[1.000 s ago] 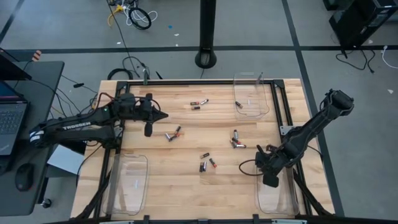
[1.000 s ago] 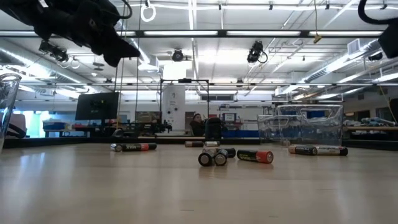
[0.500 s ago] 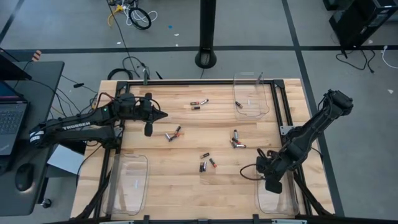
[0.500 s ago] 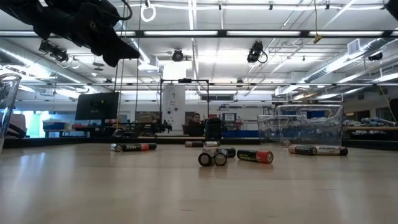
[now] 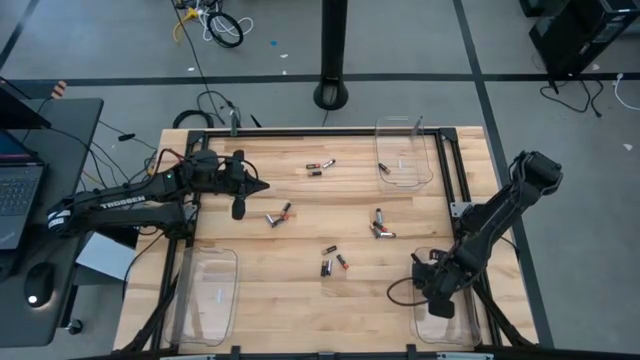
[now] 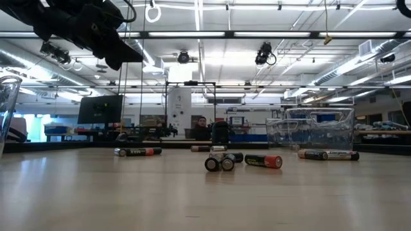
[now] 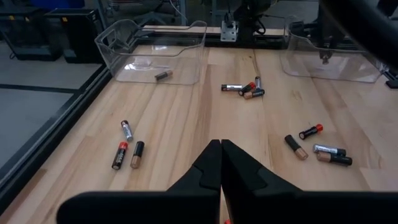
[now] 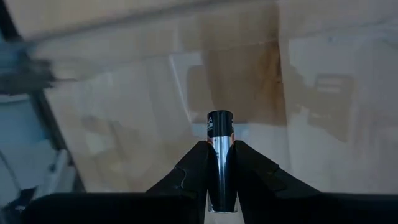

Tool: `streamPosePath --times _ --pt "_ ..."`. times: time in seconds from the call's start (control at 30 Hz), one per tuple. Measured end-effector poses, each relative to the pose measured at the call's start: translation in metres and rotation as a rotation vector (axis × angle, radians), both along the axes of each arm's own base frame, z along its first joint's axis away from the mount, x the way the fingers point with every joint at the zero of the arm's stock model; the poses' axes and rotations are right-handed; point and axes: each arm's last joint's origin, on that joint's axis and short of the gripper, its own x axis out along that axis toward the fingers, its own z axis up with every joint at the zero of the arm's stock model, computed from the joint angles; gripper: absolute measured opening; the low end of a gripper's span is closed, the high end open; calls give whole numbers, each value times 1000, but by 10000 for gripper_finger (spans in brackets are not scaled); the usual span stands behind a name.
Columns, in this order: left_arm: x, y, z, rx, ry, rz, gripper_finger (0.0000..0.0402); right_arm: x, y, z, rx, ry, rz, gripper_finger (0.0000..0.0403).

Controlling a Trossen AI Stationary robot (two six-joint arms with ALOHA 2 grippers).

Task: Sort batteries
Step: Put the white battery into the bottom right transparent bin, then put the orange battery into the bottom left transparent bin

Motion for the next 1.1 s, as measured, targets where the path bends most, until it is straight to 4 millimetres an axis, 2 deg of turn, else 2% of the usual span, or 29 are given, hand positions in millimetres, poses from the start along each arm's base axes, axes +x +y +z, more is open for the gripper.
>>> streamPosePath --times 0.3,0.7,0.8,0.93,1.1 --pt "0 0 1 7 -14 7 12 -5 -5 -11 -35 5 15 74" --pt "1 1 2 11 -16 14 12 0 -11 -10 0 58 -13 108" --pt "0 1 2 16 -14 27 12 4 -9 -2 11 59 -12 114" --pt "0 1 1 18 -13 34 12 10 -6 18 -6 72 2 113" --pt "0 1 1 19 -13 38 12 14 -11 51 -71 129 24 85"
